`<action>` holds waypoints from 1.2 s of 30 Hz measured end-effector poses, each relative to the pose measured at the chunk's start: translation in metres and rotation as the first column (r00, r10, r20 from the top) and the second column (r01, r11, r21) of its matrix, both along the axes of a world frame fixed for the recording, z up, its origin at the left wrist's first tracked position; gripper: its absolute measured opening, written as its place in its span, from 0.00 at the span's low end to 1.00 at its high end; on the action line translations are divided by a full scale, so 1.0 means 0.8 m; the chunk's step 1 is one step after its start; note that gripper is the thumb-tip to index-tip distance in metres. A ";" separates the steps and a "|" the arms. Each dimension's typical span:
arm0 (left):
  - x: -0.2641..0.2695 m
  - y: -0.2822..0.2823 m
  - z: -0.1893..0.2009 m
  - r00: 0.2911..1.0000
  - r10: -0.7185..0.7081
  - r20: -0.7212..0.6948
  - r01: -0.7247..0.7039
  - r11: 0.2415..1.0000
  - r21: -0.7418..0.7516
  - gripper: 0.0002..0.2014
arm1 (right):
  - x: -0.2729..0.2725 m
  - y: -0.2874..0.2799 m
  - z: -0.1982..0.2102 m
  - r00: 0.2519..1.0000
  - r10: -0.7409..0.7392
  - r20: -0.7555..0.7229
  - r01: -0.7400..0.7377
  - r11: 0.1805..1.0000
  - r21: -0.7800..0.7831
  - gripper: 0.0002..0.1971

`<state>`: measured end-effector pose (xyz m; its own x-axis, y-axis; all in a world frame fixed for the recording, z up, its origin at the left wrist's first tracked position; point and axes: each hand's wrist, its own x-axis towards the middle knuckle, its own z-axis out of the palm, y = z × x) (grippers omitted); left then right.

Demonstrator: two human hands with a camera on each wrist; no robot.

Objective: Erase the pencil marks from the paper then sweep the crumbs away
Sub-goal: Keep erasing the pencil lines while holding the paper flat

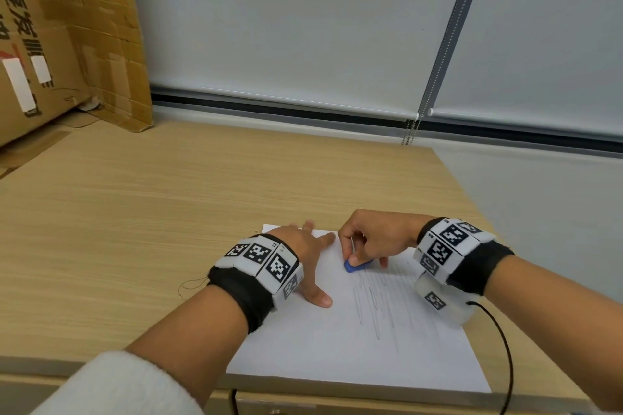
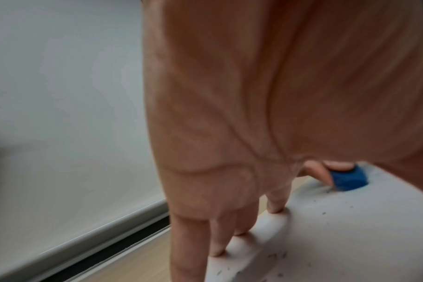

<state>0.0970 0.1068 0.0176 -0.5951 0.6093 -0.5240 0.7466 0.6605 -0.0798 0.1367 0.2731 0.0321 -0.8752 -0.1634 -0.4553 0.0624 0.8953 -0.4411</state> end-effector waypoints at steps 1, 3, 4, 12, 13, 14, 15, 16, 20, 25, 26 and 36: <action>0.000 0.000 -0.001 1.000 -0.002 -0.002 0.002 1.000 -0.001 0.60 | 0.000 -0.002 0.002 1.000 0.013 0.023 -0.013 1.000 0.013 0.08; -0.001 0.000 -0.002 1.000 -0.008 -0.004 0.008 1.000 -0.001 0.60 | -0.008 -0.001 0.002 0.998 -0.037 -0.043 0.038 0.999 0.020 0.05; -0.002 0.000 -0.002 1.000 -0.008 0.000 0.008 1.000 -0.002 0.60 | -0.013 0.001 0.001 0.992 -0.080 -0.099 0.082 0.996 0.020 0.03; -0.004 -0.001 -0.005 1.000 -0.009 -0.011 0.009 1.000 0.002 0.60 | 0.029 -0.008 -0.001 0.998 0.040 0.045 -0.040 0.999 -0.004 0.01; -0.003 -0.001 -0.005 1.000 -0.009 -0.013 0.009 1.000 -0.003 0.60 | 0.033 -0.011 0.001 0.994 0.073 0.079 -0.074 0.997 0.000 0.01; -0.003 0.000 -0.004 1.000 -0.008 -0.013 0.008 1.000 -0.007 0.60 | 0.034 -0.011 0.002 0.994 0.082 0.075 -0.083 0.997 0.005 0.01; -0.003 0.000 -0.004 1.000 -0.007 -0.012 0.006 1.000 -0.010 0.60 | 0.031 -0.009 0.002 0.997 0.064 0.038 -0.065 0.998 0.010 0.02; -0.003 0.000 -0.004 1.000 -0.007 -0.008 0.007 1.000 -0.013 0.60 | 0.029 -0.007 0.001 1.000 0.022 -0.019 -0.022 1.000 0.011 0.02; -0.005 0.001 -0.004 1.000 -0.005 0.006 0.005 1.000 -0.013 0.60 | 0.040 0.000 -0.007 0.992 -0.084 -0.097 0.078 0.995 -0.062 0.03; -0.004 0.001 -0.001 1.000 0.008 0.022 -0.007 1.000 -0.023 0.60 | 0.054 -0.011 -0.003 0.994 0.085 0.066 -0.083 0.996 -0.028 0.01; -0.005 0.001 -0.001 1.000 0.007 0.020 -0.006 1.000 -0.025 0.60 | 0.050 -0.009 -0.003 0.998 0.054 0.011 -0.054 0.998 -0.018 0.01; -0.006 0.000 -0.006 1.000 0.005 0.015 -0.004 1.000 -0.004 0.61 | 0.069 -0.017 -0.006 0.995 0.083 0.047 -0.079 0.993 -0.083 0.01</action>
